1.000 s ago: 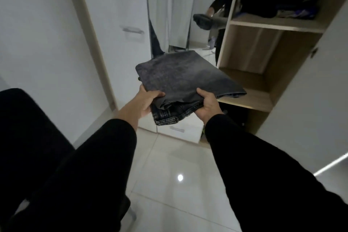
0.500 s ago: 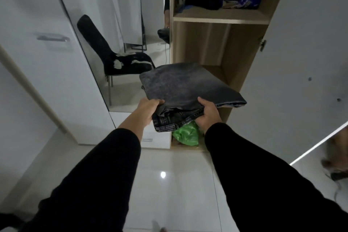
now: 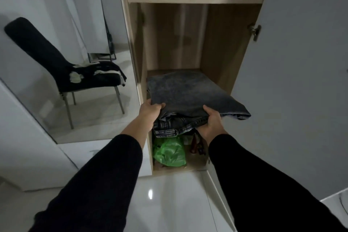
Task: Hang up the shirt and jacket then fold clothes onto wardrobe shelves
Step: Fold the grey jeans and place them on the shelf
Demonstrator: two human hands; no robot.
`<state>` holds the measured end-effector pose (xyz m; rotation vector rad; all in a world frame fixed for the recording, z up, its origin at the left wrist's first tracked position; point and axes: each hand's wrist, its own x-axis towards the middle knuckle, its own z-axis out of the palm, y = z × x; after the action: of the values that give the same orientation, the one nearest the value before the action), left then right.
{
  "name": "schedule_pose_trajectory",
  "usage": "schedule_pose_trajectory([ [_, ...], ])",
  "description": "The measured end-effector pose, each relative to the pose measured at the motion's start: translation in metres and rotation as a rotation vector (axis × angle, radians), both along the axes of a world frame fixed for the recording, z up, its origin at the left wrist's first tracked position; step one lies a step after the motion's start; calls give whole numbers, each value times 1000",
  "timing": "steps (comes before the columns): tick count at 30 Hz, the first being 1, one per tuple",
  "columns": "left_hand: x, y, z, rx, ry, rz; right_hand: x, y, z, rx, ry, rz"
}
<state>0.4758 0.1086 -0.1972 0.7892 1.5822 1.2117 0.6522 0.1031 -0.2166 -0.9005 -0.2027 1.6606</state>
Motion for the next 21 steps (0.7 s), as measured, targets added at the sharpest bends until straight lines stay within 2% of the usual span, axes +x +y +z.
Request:
schedule_pose_trajectory([
  [7,15,75,-88,208,8,19,8,77,-94,105,12,-19],
  [12,10,108,-141,281,93,30,6,112,-152,223,-24,-27],
  [21,3,169,-165,340,98,63,-2,178,-178,252,-15,-36],
])
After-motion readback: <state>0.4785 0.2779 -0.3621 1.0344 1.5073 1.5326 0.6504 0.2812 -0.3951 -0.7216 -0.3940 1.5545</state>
